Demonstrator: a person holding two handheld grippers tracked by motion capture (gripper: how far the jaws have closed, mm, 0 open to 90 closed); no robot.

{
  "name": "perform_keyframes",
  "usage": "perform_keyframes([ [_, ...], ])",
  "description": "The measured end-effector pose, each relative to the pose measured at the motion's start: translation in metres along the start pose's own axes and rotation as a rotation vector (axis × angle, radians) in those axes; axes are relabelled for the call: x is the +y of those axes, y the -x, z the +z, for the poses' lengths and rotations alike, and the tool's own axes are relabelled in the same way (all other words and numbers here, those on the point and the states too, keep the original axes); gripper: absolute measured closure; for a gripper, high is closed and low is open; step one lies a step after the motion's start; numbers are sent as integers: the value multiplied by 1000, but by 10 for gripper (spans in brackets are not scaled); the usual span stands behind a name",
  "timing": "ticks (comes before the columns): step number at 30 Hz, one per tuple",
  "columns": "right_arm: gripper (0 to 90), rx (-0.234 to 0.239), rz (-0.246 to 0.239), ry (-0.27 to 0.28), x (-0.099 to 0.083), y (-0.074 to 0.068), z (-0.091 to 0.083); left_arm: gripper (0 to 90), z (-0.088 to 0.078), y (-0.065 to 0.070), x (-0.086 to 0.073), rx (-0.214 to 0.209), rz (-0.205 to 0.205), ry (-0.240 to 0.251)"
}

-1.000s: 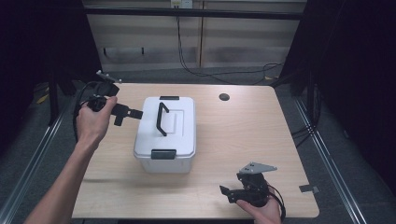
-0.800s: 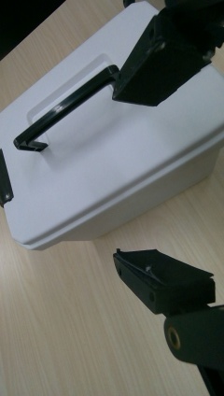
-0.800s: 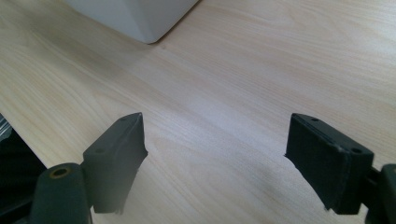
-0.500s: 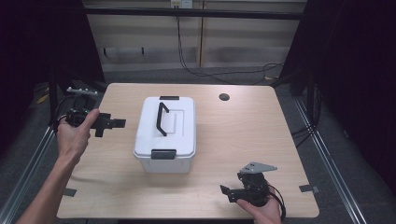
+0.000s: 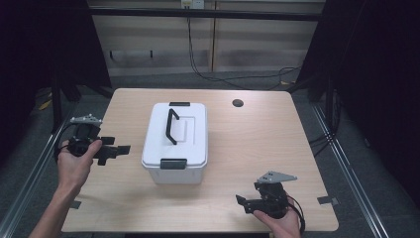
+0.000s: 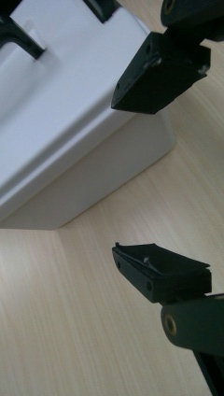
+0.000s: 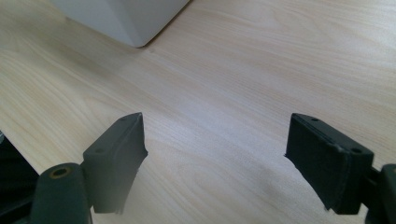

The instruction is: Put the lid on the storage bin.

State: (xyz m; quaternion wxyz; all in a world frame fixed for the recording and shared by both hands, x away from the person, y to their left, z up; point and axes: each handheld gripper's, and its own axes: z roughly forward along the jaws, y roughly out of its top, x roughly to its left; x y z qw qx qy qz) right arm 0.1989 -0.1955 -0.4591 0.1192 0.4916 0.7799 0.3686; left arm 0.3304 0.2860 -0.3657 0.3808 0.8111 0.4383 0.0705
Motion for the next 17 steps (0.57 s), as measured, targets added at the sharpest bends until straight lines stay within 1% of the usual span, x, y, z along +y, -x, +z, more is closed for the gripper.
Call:
perform_keyframes([
  [1, 191, -1, 1, -1, 0, 0, 0, 243, -1, -1, -4, 5, 2, 9],
  [3, 191, -4, 2, -1, 0, 0, -1, 243, -1, -2, -14, -3, 7, 24],
  [4, 191, -4, 1, 0, 0, 1, -1, 243, 0, -2, -19, -1, 0, 32],
  [5, 191, -6, 2, 1, 0, 1, -1, 242, 2, -2, -25, -3, 3, 20],
  [6, 190, -8, 6, -2, 0, 1, -1, 239, 3, -3, -30, -3, 9, 19],
  [7, 189, -9, 7, -3, 0, 1, 0, 239, 4, -3, -36, 4, 6, 26],
  [8, 189, -10, 6, -3, 0, 2, 0, 233, 7, -4, -40, -2, 0, 32],
  [9, 190, -11, 9, -2, 0, 2, 0, 220, 9, -6, -42, -15, 1, 18],
  [11, 188, -19, 1, -9, 0, 2, 2, 201, 14, -8, -45, -10, -11, -2],
  [12, 188, -19, 1, -9, 0, 2, 2, 201, 15, -8, -48, -5, -17, 7],
  [13, 188, -23, 2, -8, 1, 1, 2, 194, 14, -8, -49, -7, -2, 9],
  [14, 189, -23, 1, 0, 1, 2, 2, 194, 15, -7, -51, -9, -5, 12],
  [15, 189, -26, 1, 3, 0, 2, 2, 194, 14, -8, -53, -8, 4, 10],
  [17, 188, -30, 7, 9, 0, 3, 3, 194, 12, -6, -58, 6, 0, 26],
])
